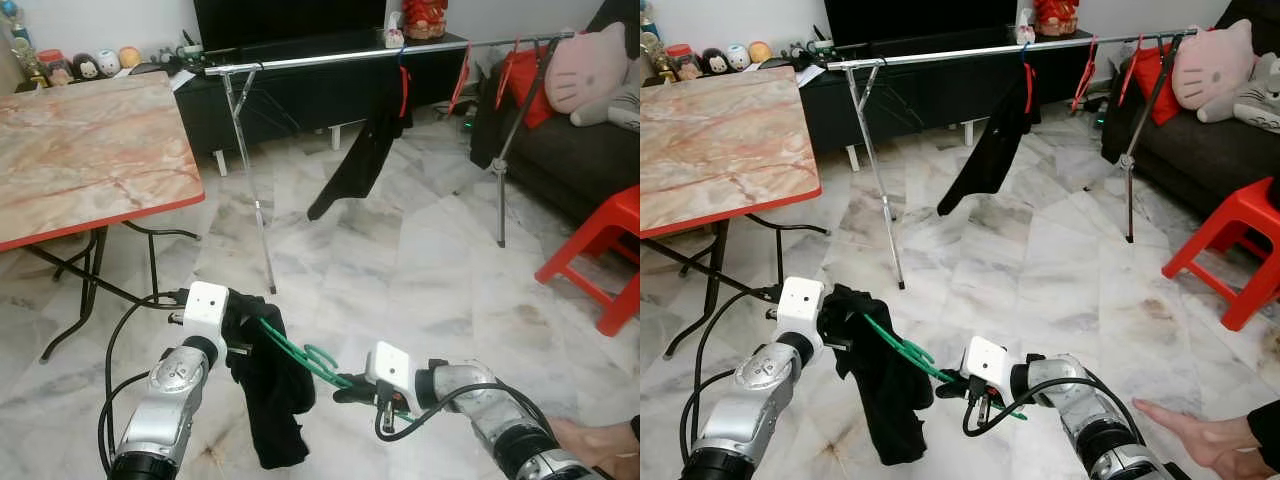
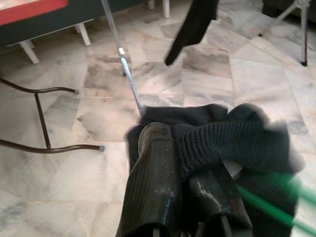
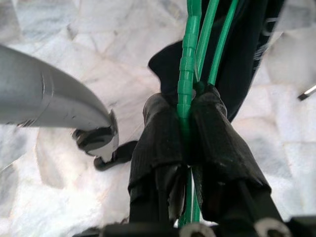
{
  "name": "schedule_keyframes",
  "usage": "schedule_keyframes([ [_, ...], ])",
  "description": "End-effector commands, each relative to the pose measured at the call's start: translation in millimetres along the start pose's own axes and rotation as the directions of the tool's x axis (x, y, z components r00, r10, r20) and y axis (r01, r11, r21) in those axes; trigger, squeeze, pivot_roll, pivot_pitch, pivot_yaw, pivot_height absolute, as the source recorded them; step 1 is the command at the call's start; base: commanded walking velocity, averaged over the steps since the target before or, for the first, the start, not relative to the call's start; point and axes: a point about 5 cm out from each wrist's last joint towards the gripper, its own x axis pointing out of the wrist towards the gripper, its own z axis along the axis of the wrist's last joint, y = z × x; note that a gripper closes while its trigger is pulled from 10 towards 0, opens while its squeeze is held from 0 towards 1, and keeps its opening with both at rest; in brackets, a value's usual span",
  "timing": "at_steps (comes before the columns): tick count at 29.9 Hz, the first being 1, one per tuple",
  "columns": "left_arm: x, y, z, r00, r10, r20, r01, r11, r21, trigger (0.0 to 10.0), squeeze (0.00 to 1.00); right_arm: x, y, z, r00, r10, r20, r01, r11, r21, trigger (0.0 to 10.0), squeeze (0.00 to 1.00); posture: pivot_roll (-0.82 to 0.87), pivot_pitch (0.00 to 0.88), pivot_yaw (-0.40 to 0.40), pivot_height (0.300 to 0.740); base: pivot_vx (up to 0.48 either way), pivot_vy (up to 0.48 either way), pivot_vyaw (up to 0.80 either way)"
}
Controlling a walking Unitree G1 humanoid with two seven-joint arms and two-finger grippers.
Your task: Hang hanger
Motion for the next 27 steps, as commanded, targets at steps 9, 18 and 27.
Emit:
schedule_keyframes([
  [9, 5.5, 15.9, 20, 0.987, 0.136, 0.083, -0.136, 0.991, -0.004, 0.0, 0.0, -3.2, 25.8, -27, 0.974, 0.199, -0.107, -0.192, 0.979, 0.07, 0.0, 0.0, -0.04, 0.0, 0.024, 0.732, 0.0, 0.0, 0.0],
  [18, 2.9, 21.7, -9, 0.981, 0.189, -0.041, -0.185, 0.98, 0.078, 0.0, 0.0, -3.9, 30.7, -27, 0.969, 0.239, -0.07, -0.232, 0.968, 0.091, 0.0, 0.0, -0.04, 0.0, 0.027, 0.732, 0.0, 0.0, 0.0],
  [27, -10.7, 33.3, -51, 0.938, 0.287, -0.194, -0.266, 0.955, 0.129, 0.0, 0.0, -6.1, 27.3, -21, 0.981, 0.191, 0.015, -0.192, 0.975, 0.111, 0.0, 0.0, -0.04, 0.0, 0.027, 0.732, 0.0, 0.0, 0.0],
])
